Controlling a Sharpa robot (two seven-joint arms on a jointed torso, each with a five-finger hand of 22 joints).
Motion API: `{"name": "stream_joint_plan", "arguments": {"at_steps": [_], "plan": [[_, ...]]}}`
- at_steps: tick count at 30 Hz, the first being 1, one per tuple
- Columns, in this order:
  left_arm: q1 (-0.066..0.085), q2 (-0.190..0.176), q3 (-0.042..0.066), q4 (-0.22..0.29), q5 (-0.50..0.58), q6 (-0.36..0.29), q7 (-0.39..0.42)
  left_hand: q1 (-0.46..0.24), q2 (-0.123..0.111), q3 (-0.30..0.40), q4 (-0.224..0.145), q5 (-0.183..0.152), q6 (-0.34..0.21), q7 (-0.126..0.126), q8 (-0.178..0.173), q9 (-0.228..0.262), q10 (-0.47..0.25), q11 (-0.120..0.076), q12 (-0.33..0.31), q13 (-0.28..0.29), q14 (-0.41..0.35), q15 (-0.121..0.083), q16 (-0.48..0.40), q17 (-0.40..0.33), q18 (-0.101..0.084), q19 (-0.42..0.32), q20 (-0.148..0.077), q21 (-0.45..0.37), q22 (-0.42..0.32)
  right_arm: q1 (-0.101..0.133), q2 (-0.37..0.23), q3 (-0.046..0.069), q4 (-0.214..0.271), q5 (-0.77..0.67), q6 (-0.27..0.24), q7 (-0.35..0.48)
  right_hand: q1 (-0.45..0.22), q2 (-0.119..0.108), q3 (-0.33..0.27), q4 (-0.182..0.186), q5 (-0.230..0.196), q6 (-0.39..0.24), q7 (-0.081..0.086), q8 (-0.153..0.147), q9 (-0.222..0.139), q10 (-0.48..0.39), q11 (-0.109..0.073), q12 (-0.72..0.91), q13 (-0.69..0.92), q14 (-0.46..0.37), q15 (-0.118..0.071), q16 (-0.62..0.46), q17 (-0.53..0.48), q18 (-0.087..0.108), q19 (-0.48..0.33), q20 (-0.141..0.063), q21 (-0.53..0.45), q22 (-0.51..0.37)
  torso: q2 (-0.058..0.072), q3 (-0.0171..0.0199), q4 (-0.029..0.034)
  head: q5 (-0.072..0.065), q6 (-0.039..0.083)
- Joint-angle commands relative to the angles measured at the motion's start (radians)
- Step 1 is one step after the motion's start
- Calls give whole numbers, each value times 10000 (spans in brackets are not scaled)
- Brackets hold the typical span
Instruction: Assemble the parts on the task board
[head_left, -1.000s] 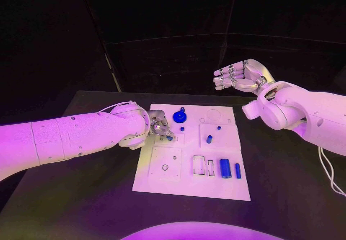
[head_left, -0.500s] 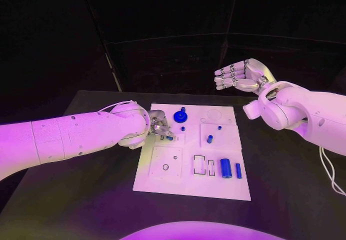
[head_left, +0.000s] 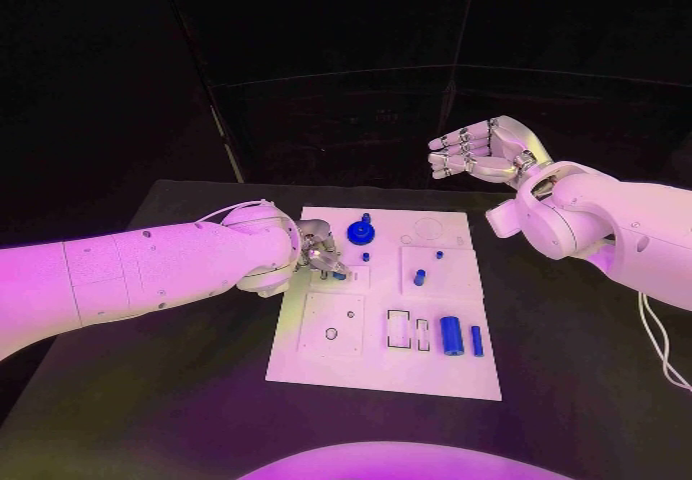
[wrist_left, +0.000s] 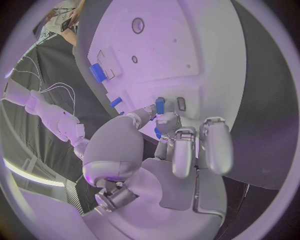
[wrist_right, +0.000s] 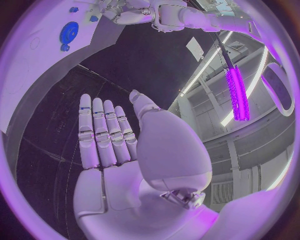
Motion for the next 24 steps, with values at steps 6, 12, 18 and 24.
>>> {"name": "stream_joint_plan", "arguments": {"at_steps": [6, 12, 18, 24], "plan": [[-14, 120, -19, -132, -60, 323, -82, -198, -246, 1055, -1188, 19, 161, -211, 153, 91, 127, -129, 79, 75, 1056, -140, 31, 2634, -184, 66, -102, 47, 12, 19, 34, 6, -8, 33, -13, 117, -22, 98, -52, 8, 70, -27, 1, -29, -3, -66, 18, 37, -2, 84, -18, 38, -27, 35, 45, 48, -65, 11, 4, 4, -2, 11, -9], [-10, 218, -19, -230, -60, 408, -86, -314, -271, 886, -1034, 17, 200, -242, 158, 103, 135, -156, 93, 82, 1056, -167, 31, 2634, -188, 73, -132, 50, 29, 19, 48, 6, -17, 33, -6, 115, -26, 93, -58, 9, 79, -31, 4, -31, -4, -71, 20, 36, -3, 82, -16, 36, -40, 35, 44, 49, -68, 10, 1, 7, -10, 9, -23], [-6, 306, -18, -304, -59, 494, -87, -564, -271, 637, -751, 7, 276, -264, 154, 104, 150, -173, 133, 111, 1056, -184, 31, 2634, -194, 82, -154, 54, 50, 19, 53, 6, -20, 33, 9, 111, -26, 93, -58, 9, 79, -31, 4, -31, -4, -71, 20, 36, -3, 82, -16, 36, -40, 35, 44, 49, -68, 10, 0, 3, -3, 3, -44], [-4, 327, -18, -336, -58, 543, -83, -888, -257, 176, -381, -11, 379, -285, 143, 100, 168, -190, 195, 150, 1056, -199, 31, 2634, -196, 90, -169, 53, 68, 19, 63, 5, -43, 33, 40, 89, -37, 90, -70, 16, 93, -40, 8, -36, -6, -80, 25, 36, -4, 79, -12, 33, -66, 33, 41, 51, -74, 10, -1, -3, -1, -19, -50]]}}
